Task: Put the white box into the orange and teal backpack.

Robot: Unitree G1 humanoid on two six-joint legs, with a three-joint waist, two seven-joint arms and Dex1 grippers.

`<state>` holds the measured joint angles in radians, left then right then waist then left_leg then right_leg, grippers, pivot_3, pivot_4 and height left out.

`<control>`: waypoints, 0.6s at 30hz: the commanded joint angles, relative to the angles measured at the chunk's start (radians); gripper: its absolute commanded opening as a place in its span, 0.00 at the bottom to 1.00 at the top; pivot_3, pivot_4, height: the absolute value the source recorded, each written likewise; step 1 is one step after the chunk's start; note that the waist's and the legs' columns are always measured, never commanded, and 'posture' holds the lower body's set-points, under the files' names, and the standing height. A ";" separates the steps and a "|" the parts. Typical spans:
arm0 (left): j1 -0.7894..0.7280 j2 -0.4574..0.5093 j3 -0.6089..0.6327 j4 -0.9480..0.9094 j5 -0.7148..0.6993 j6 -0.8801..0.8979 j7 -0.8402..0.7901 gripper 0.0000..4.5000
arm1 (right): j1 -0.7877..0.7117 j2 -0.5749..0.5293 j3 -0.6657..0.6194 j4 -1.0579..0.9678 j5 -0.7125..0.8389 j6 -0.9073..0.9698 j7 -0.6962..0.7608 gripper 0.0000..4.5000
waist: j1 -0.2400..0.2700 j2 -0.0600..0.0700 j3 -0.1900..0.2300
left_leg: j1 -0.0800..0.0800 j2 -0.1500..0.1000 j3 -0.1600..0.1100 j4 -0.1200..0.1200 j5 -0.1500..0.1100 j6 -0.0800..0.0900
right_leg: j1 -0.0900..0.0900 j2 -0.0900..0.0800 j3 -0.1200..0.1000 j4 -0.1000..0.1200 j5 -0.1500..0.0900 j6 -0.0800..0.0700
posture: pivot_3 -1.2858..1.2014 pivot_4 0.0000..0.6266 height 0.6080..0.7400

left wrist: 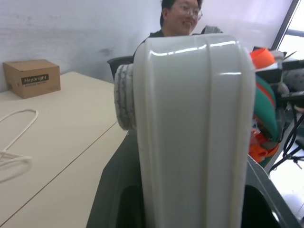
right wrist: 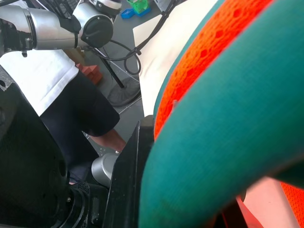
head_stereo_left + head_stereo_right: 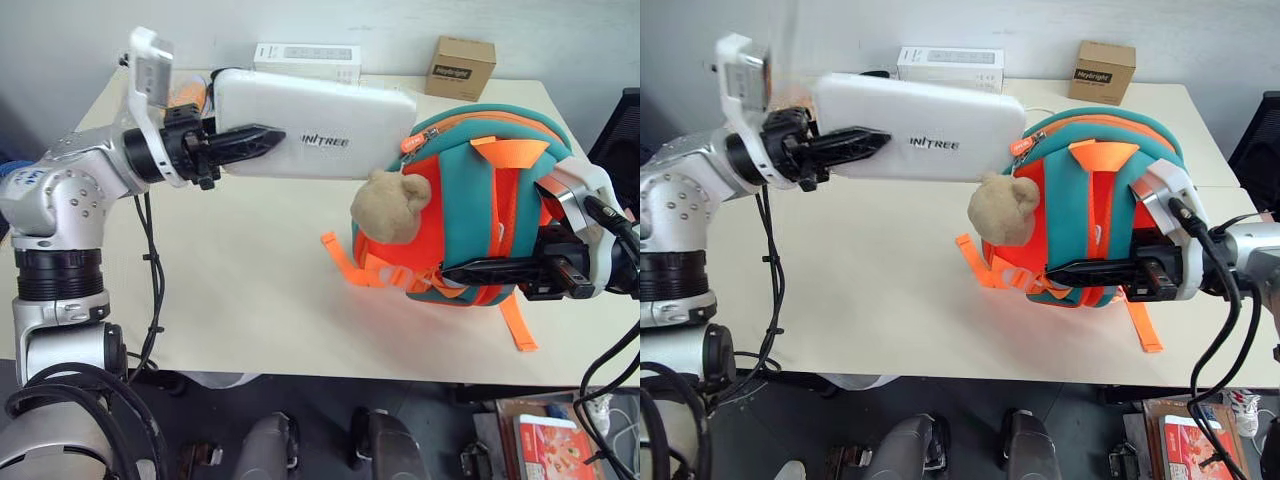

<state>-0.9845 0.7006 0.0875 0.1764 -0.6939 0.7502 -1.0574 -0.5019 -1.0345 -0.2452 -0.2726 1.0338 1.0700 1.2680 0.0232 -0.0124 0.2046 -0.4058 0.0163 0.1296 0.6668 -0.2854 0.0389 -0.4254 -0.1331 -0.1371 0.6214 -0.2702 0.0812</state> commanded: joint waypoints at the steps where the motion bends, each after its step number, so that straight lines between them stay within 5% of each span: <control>1: -0.029 0.020 -0.068 0.004 0.088 -0.105 -0.096 0.27 | 0.001 -0.034 -0.039 -0.013 0.021 -0.009 0.018 0.00 | 0.000 0.000 0.000 | 0.000 0.000 0.000 0.000 0.000 0.000 | 0.000 0.000 0.000 0.000 0.000 0.000 | 0.52 0.24 1.00; 9: -0.069 0.018 -0.153 0.088 0.180 -0.171 -0.256 0.27 | 0.015 -0.030 -0.022 -0.005 -0.002 -0.033 0.017 0.00 | 0.002 0.000 0.000 | -0.001 0.000 0.001 0.001 -0.001 0.002 | 0.000 -0.001 0.000 0.000 0.000 0.000 | 0.52 0.24 1.00; 18: -0.211 -0.132 -0.190 0.287 0.294 -0.335 -0.275 0.27 | 0.031 -0.022 -0.002 -0.003 -0.023 -0.059 0.022 0.00 | 0.003 0.000 0.000 | -0.001 -0.001 0.002 0.002 -0.002 0.004 | 0.000 -0.001 0.000 0.001 0.001 0.001 | 0.52 0.24 1.00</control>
<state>-1.1535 0.5997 -0.0998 0.4538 -0.4142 0.4514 -1.3431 -0.4641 -1.0486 -0.2326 -0.2478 0.9929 1.0247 1.2762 0.0265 -0.0128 0.2045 -0.4070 0.0157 0.1312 0.6696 -0.2872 0.0430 -0.4256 -0.1339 -0.1368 0.6221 -0.2693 0.0827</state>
